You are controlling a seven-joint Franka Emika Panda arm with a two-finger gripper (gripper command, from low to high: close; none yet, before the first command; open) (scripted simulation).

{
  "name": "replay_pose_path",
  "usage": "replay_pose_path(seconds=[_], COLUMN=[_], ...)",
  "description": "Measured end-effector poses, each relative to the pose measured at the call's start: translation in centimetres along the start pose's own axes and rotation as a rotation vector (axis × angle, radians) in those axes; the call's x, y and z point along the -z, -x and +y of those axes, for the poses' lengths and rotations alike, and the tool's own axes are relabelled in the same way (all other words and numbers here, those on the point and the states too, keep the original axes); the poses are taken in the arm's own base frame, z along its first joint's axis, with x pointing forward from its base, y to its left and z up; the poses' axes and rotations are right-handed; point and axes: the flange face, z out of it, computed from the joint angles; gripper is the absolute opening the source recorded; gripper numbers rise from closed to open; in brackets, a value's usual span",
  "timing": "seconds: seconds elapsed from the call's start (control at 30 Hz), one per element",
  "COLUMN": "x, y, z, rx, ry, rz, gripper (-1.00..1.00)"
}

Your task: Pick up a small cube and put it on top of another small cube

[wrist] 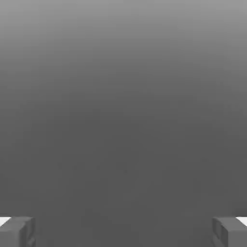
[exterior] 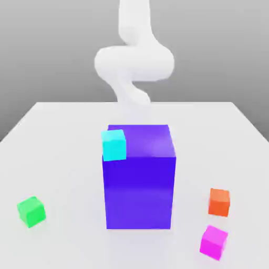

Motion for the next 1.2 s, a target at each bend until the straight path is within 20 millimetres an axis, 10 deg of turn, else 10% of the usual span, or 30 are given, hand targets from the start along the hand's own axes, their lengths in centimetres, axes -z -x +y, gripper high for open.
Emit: replay_pose_path(seconds=[0.27, 0.6, 0.87, 1.03, 1.07, 1.2], x=[-15.8, -31.5, -40.2, -44.9, -45.4, -45.4], y=[5.5, 18.7, 29.8, 33.4, 33.8, 33.9], z=[-1.6, 0.2, 6.1, 9.3, 9.7, 9.7], rx=[0.243, 0.572, 0.843, 0.874, 0.874, 0.874], ry=[0.050, 0.134, 0.229, 0.240, 0.240, 0.240], rz=[-0.255, -0.526, -0.698, -0.715, -0.716, -0.717], gripper=[0.00, 0.00, 0.00, 0.00, -1.00, -1.00])
